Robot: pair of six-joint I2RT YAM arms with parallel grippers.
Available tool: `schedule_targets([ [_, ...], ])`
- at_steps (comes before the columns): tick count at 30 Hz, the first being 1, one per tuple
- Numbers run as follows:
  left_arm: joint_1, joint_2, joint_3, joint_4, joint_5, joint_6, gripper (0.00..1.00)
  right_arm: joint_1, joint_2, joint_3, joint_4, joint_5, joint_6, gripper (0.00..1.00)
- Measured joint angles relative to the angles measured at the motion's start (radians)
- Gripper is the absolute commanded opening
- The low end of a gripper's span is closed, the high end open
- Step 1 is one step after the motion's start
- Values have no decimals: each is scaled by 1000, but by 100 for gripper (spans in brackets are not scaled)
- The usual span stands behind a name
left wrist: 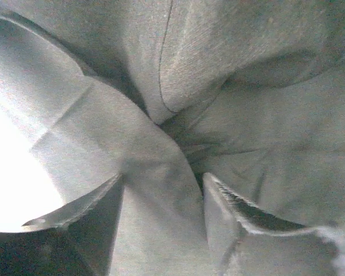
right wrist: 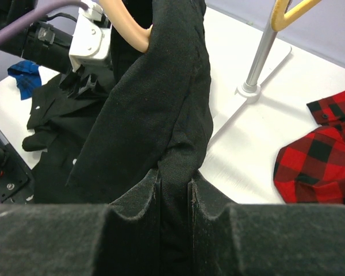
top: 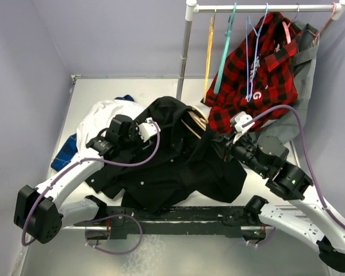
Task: Place the shirt on the hanger
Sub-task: Hang the shirt on the hanger.
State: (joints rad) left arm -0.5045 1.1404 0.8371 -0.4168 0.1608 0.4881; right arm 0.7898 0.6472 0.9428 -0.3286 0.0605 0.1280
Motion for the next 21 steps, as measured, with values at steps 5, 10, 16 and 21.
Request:
schedule_targets([
  [5,2,29,-18,91,-92,65,0,0,9,0,4,1,0,0],
  [10,116,36,12,117,-67,127,0,0,-6,0,3,1,0,0],
  [16,414,119,196,88,56,205,0,0,-32,0,-6,2,0,0],
  [21,506,211,312,30,150,250,0,0,-32,0,-17,-14,-5,0],
])
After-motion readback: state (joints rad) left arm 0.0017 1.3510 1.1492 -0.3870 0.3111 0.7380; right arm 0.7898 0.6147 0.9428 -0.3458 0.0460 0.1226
